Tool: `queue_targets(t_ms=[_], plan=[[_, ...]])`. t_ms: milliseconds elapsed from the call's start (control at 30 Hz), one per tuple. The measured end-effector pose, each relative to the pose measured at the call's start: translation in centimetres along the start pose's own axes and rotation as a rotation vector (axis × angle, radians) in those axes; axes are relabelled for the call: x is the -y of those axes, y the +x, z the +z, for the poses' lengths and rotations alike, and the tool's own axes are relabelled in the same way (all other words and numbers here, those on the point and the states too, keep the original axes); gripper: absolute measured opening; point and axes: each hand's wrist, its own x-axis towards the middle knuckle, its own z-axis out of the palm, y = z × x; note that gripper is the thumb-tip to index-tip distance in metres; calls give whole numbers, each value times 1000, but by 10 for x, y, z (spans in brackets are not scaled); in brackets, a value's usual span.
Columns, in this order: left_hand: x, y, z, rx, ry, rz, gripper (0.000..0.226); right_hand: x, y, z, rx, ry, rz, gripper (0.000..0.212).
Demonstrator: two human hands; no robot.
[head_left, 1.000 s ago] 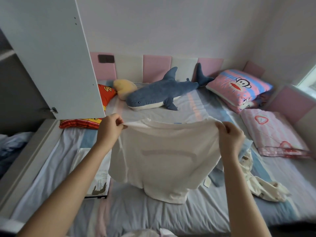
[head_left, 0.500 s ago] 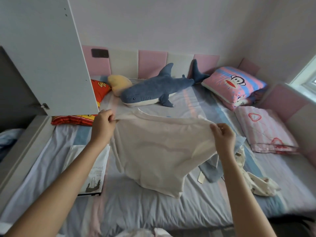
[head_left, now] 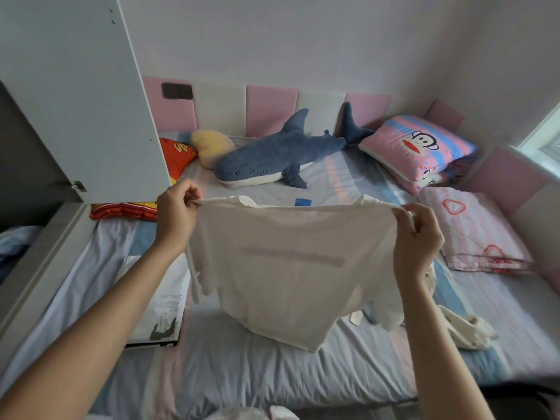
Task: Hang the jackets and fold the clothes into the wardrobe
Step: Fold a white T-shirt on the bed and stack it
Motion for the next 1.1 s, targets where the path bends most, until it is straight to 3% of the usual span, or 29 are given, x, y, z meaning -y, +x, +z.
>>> queue_targets(t_ms=[100,234,300,367,434,467,534,634,801,868,934,1001,1101], plan=[[5,5,11,67,74,-27,22,-6,4,4,8,-17,113,13],[25,-13,39,464,230,-203,25,-25,-13,20,275,-19,116,26],[29,-36,47,690,214,-335,29,-35,-35,24,627,-157,146,28],[34,-60,50,929,178,-426,30,-48,-57,23,1215,-461,221,25],[39,-75,46,1119,101,-430,36,-60,-72,17,1753,-920,230,51],[43,-83,44,1176,66,-432,42,-66,-79,12,1923,-1091,225,62],[52,-88,36,1186,14,-496,47,-75,-78,8,2041,-1218,219,61],[75,-96,29,1156,37,-568,42,-88,-62,8,1925,-1292,302,55],[90,-83,32,1164,202,-497,31,-127,-30,18,1432,-1252,300,40],[87,-48,41,1002,229,-439,31,-126,-5,36,1124,-1056,353,29],[78,14,52,696,162,-450,28,-101,43,69,883,-858,345,17],[61,81,55,441,18,-514,22,-62,93,102,696,-720,303,28],[41,170,48,170,-122,-476,18,-8,152,135,452,-564,208,26]])
